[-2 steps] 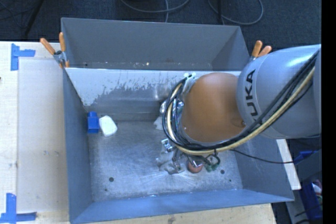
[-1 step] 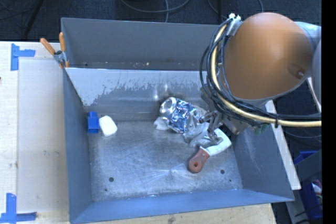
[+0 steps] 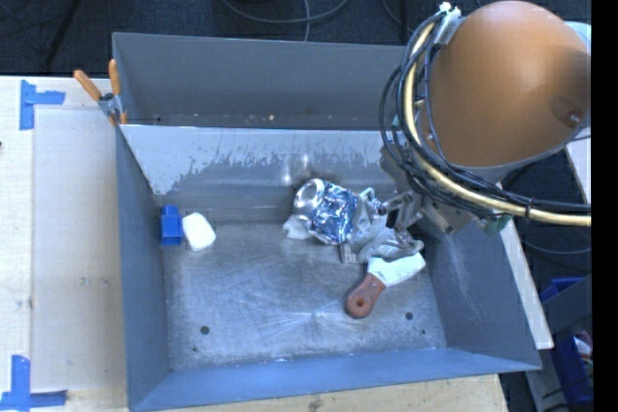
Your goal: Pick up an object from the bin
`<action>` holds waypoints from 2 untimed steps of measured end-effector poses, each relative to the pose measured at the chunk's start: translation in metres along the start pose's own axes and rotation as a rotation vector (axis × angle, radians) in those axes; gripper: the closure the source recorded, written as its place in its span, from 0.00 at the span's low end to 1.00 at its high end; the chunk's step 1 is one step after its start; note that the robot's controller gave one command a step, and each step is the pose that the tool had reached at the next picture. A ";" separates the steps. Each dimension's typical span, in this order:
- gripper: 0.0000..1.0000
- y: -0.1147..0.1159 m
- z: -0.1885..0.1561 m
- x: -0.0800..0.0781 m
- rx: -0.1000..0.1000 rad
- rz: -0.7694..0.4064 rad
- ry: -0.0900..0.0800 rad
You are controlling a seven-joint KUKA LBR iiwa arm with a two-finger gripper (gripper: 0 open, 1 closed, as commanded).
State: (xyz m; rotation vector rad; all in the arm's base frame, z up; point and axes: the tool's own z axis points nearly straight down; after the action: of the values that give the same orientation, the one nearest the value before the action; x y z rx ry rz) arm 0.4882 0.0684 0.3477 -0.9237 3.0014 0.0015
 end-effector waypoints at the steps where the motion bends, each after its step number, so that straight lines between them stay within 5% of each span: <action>1: 1.00 0.000 0.000 0.000 0.000 0.000 0.000; 2: 1.00 -0.001 0.044 0.002 0.003 0.005 -0.005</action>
Offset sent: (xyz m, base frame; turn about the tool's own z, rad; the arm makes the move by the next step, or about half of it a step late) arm -0.0052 -0.0071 -0.1423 0.0246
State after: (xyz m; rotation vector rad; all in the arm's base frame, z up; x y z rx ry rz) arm 0.4875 0.0663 0.3035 -0.9139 2.9983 -0.0013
